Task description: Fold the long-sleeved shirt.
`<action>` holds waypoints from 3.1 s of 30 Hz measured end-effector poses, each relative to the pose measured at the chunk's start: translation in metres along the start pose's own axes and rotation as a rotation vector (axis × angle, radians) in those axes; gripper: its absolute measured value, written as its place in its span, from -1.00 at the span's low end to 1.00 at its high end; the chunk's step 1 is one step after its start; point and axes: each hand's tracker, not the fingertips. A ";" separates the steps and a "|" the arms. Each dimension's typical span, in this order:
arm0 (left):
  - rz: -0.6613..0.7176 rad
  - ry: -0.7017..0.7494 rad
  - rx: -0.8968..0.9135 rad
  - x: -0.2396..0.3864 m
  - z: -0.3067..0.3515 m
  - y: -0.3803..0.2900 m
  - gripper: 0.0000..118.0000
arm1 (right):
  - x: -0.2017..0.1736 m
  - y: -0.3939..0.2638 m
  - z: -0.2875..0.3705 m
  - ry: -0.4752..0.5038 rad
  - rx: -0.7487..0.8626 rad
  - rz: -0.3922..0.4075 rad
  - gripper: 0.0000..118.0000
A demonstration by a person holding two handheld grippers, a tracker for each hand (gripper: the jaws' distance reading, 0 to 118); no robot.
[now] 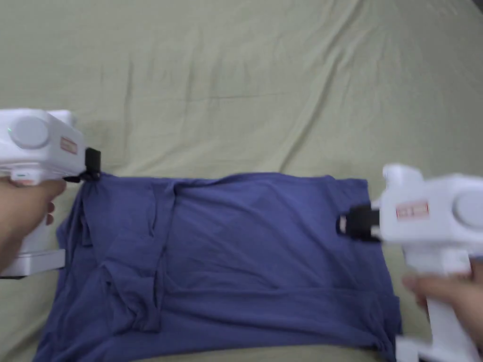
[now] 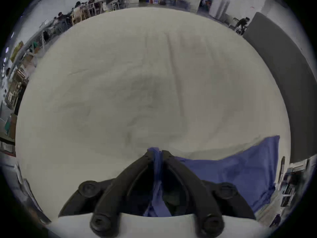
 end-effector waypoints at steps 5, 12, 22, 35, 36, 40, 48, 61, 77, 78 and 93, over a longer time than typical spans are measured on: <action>0.044 -0.064 0.032 -0.003 0.021 0.001 -0.93 | 0.045 0.119 -0.065 -0.068 -0.150 -0.085 0.94; 0.027 -0.049 0.029 -0.002 0.027 -0.006 -0.93 | 0.015 0.105 -0.111 -0.320 -0.291 -0.001 0.47; -0.008 -0.110 0.118 0.006 0.079 -0.032 -0.93 | 0.008 0.078 -0.025 -0.181 -0.137 0.134 -0.87; -0.025 -0.094 0.023 0.000 0.135 -0.212 -0.93 | 0.015 -0.135 0.038 -0.214 -0.152 0.202 -0.87; 0.001 -0.101 -0.006 -0.002 0.130 -0.222 -0.93 | 0.018 -0.145 0.031 -0.200 -0.178 0.180 -0.87; 0.049 -0.103 -0.050 -0.015 0.105 -0.244 -0.93 | 0.035 -0.159 0.005 -0.223 -0.218 0.156 -0.87; 0.029 -0.048 -0.081 -0.019 0.076 -0.253 -0.93 | 0.035 -0.155 -0.008 -0.249 -0.208 0.188 -0.87; 0.120 -0.129 0.009 -0.029 0.154 -0.268 0.85 | 0.025 -0.157 0.104 -0.024 0.043 -0.020 0.24; 0.486 -0.672 -0.096 -0.128 0.055 -0.254 1.00 | -0.049 -0.174 0.067 0.397 -0.068 0.319 -0.96; 0.497 -0.656 -0.137 -0.129 0.039 -0.258 1.00 | -0.050 -0.175 0.066 0.424 -0.074 0.326 -0.96; 0.528 -1.163 -0.092 -0.061 -0.027 -0.232 1.00 | -0.081 -0.185 0.046 0.639 -0.143 0.349 -0.96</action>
